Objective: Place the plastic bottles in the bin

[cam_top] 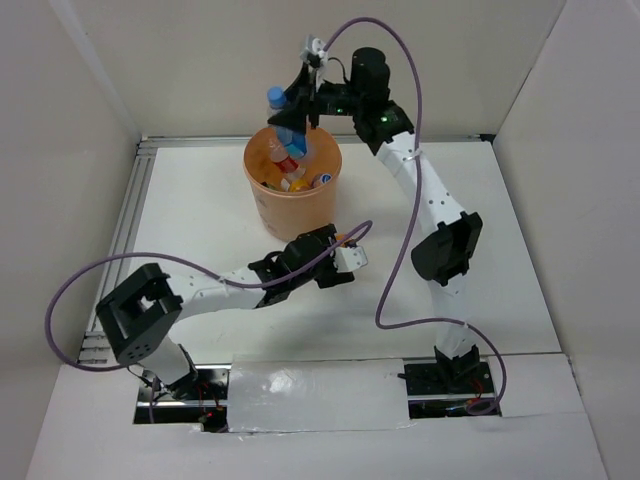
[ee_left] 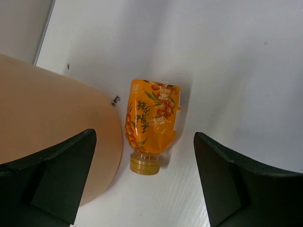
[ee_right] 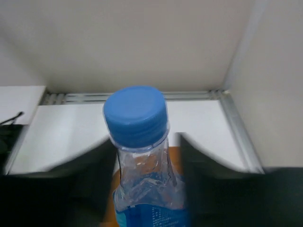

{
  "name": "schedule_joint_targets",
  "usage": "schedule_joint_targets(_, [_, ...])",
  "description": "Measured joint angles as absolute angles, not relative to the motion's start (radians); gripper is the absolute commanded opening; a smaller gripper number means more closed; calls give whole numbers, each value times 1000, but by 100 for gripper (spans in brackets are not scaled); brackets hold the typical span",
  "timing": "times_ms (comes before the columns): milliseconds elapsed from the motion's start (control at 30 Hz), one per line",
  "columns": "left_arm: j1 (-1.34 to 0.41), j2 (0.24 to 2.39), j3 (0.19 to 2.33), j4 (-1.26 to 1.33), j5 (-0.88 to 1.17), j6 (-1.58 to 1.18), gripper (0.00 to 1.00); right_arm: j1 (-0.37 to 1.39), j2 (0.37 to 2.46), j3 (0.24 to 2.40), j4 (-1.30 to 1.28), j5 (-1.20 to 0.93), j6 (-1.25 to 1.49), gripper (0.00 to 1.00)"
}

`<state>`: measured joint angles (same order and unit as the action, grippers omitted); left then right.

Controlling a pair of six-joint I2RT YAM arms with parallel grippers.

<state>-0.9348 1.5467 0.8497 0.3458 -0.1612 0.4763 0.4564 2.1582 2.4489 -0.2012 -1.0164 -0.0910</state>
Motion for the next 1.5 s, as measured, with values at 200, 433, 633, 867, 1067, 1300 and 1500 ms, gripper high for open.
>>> schedule_joint_targets(200, [-926,1696,923,371,-196,481,96,452,2160,2383,-248,-1000,-73,95])
schedule_joint_targets(433, [-910,1868,1045,334,-220,486,94,231,2005,2124,-331,-1014,-102,95])
schedule_joint_targets(633, [-878,1934,1140,231,-181,437,39,-24,1740,1801,-383,-1070,-164,95])
schedule_joint_targets(867, [-876,1864,1135,128,-113,374,0,-165,1501,1528,-495,-1148,-331,96])
schedule_joint_targets(1067, [-888,1563,1146,43,-47,275,0,-265,1356,1217,-544,-968,-431,98])
schedule_joint_targets(1300, [-709,1380,1365,202,-45,80,3,-295,1267,951,-579,-835,-523,92])
schedule_joint_targets(1500, [-559,1513,1423,236,-114,-37,18,-302,1190,918,-574,-813,-525,100])
